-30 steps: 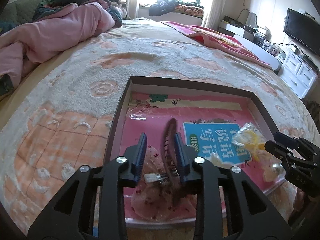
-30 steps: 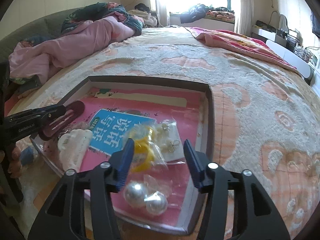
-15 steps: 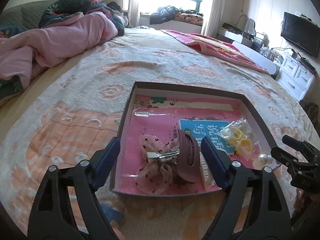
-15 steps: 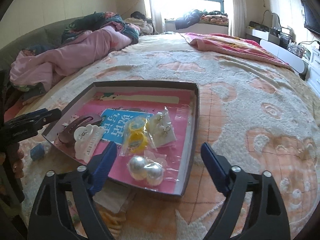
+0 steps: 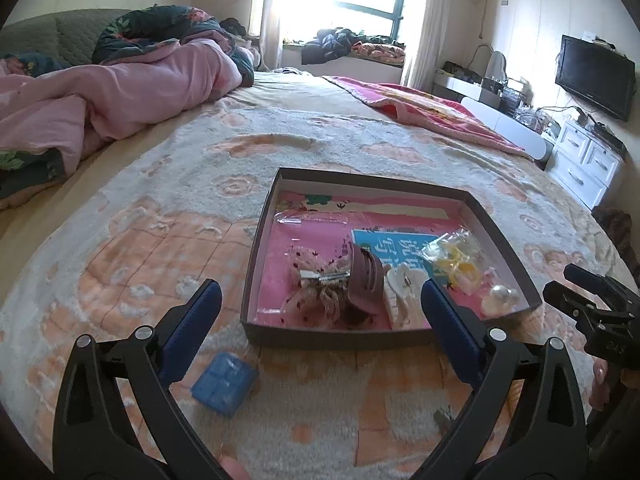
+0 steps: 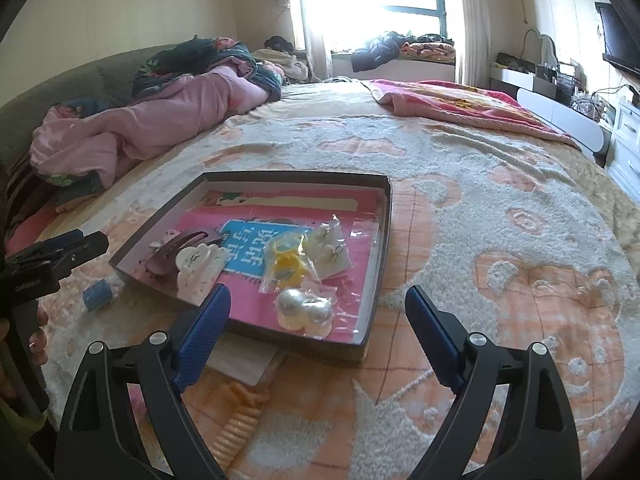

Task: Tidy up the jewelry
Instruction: 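Withdraw both open grippers from the tray toward the items on the bed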

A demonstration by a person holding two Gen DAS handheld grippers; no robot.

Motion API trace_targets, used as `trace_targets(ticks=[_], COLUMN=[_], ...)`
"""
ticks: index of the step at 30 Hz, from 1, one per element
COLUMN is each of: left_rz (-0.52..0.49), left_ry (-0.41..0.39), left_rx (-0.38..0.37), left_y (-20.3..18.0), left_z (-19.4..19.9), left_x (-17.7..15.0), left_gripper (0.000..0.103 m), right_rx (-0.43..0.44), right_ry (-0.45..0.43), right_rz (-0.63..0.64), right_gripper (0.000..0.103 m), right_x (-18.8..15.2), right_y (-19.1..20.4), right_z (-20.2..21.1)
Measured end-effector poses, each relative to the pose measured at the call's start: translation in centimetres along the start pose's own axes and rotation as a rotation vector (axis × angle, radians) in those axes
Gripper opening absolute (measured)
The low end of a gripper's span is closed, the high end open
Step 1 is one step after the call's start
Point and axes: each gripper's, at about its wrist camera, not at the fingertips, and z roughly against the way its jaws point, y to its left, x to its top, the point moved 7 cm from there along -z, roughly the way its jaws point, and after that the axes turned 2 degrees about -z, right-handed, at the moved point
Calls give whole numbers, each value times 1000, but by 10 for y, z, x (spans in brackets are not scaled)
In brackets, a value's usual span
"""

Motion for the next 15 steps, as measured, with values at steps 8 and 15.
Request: trace_targets(ticks=[8, 15], left_rz=[-2, 1], left_ry=[-8, -24], left_rx=[-3, -8], left_y=[2, 2], left_z=[15, 26], left_x=[-12, -19], left_gripper=[91, 91], right_rx=[15, 31], right_ry=[-2, -4], right_rz=[24, 52], right_gripper=[86, 86], right_x=[-10, -18], right_y=[12, 25], right_z=[16, 25])
